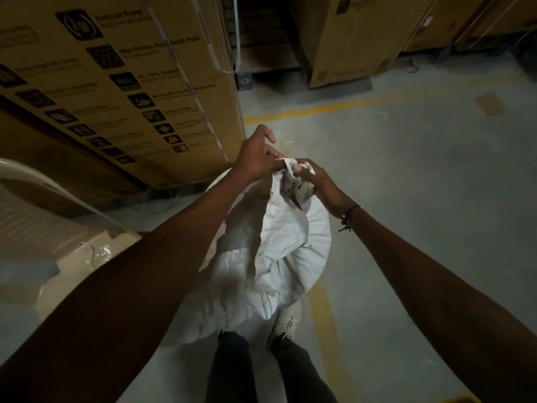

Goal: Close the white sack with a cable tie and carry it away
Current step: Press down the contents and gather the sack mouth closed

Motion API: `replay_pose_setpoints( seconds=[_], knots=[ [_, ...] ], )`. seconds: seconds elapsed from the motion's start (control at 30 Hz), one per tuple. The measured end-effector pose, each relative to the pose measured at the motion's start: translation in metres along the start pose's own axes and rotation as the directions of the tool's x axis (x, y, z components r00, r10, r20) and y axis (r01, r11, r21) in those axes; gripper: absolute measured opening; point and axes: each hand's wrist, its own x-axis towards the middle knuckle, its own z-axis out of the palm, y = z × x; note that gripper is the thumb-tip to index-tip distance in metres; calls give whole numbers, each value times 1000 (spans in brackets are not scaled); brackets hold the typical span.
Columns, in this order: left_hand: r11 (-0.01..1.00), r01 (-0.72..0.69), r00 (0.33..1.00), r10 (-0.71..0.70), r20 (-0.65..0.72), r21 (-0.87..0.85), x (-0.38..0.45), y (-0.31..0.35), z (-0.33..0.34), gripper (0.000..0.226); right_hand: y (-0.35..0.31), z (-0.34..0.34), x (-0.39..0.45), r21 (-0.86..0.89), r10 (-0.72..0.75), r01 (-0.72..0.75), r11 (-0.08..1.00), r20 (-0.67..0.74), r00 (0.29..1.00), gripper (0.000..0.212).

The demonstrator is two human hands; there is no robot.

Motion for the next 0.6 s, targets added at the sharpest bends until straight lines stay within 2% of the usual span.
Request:
replay_pose_setpoints(
  seconds=[0.07,0.13,0.2,0.23,0.33,0.47,0.53,0.6],
  knots=[
    [999,2,998,-5,60,52,10,8,-2,63,7,4,-3,-128,-46,42,991,-23,999,56],
    [996,2,994,-12,111,90,16,8,-6,60,10,7,1,-222,-86,66,973,-81,993,35],
    [998,20,992,-27,125,58,13,3,-11,53,7,10,5,-240,-94,66,968,-106,990,19],
    [999,41,993,-43,108,17,9,-1,-13,49,5,12,8,-244,-92,64,968,-106,990,22],
    [995,81,995,-83,-49,-52,-14,-16,-17,37,-2,19,16,-249,-88,61,967,-100,991,41],
    [993,-23,943,60,-328,115,-71,-30,-9,31,-6,33,30,-210,-36,-1,978,-174,984,52],
    [972,-25,924,111,-365,234,-97,-39,0,43,-10,40,36,-200,-16,-28,979,-213,977,49],
    [951,25,939,84,-334,309,-108,-51,10,57,-13,47,42,-182,9,-54,982,-238,971,47]
  ],
)
